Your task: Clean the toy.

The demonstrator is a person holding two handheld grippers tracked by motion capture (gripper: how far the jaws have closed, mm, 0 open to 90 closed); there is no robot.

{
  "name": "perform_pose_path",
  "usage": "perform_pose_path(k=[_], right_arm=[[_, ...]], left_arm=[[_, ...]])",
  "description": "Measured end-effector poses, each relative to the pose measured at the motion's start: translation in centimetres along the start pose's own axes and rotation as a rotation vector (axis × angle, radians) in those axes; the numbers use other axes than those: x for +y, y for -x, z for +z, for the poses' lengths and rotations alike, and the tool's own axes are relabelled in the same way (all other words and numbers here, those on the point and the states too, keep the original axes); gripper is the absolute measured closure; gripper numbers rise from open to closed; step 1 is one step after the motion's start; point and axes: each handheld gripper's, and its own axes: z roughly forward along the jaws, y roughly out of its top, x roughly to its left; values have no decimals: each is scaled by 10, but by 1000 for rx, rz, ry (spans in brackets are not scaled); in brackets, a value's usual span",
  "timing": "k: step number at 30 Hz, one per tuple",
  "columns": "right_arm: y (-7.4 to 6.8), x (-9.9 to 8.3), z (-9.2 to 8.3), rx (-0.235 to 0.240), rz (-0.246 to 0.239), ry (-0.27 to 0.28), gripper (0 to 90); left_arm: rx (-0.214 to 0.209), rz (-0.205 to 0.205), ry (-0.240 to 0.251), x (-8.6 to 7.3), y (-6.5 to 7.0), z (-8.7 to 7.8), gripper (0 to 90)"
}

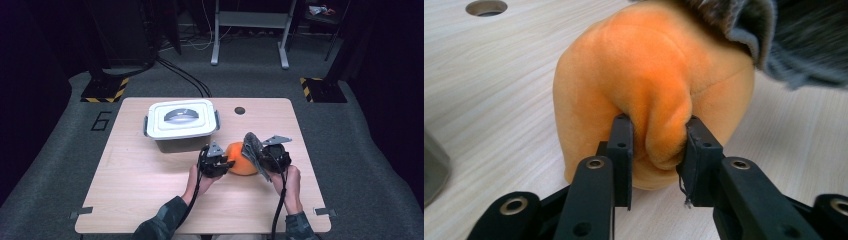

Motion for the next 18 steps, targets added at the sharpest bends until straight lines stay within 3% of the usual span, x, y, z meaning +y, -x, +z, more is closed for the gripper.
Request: perform_pose_path(k=[3,10,13,18], right_arm=[[6,-2,4,24,39,16,736],[13,-3,6,19,50,4,736],[19,-4,7,34,72,9,736],[22,-3,8,40,68,13,736]], left_arm=[[-4,-3,12,1,-1,-2,645],[13,24,23,1,2,-6,487],[29,39,29,-1,2,-7,447],[39,57,19,0,0,0,411]])
